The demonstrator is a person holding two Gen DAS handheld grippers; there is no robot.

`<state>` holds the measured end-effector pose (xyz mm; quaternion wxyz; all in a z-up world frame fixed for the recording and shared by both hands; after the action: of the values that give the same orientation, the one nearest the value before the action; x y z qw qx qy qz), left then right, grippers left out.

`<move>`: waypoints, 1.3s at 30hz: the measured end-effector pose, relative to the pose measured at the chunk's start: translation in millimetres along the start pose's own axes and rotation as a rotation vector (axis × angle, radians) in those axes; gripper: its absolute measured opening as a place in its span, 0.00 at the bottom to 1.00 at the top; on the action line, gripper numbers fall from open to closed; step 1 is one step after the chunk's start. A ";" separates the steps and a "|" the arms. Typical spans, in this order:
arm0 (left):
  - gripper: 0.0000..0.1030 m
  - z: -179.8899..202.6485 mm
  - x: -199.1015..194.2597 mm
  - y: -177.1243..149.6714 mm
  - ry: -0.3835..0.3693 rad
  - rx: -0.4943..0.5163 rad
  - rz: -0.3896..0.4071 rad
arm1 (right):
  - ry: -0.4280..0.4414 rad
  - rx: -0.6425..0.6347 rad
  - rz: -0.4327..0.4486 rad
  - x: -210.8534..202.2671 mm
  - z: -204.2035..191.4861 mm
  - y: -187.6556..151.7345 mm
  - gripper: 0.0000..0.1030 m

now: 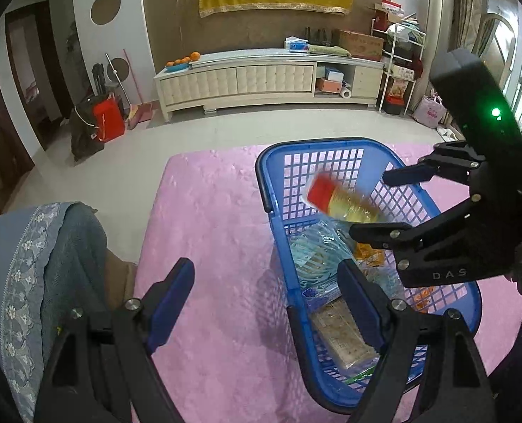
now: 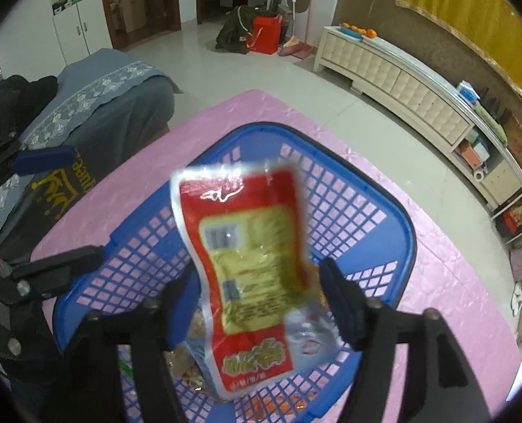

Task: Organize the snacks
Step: 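Carry the red snack pack over the basket and open the right tool, then move the right tool to the orange stick snack and close on it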

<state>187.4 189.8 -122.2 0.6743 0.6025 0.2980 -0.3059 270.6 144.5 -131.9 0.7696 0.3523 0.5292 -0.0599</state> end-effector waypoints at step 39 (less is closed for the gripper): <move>0.92 86.9 13.8 -24.2 -0.050 -0.030 -0.079 | -0.020 0.045 0.006 -45.2 72.7 -130.0 0.87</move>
<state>180.4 100.5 -139.7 0.6777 0.5723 0.3091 -0.3430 246.7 -9.0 -141.5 0.7669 0.3706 0.5188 -0.0733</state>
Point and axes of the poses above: each gripper's, at about its wrist camera, not at the fingertips, and x roughly the way its jaws point, z to its right, y to its top, the point moved 10 cm from there along x, roughly the way its jaws point, and after that the axes turned 9 degrees about -y, right-handed, at the moved point
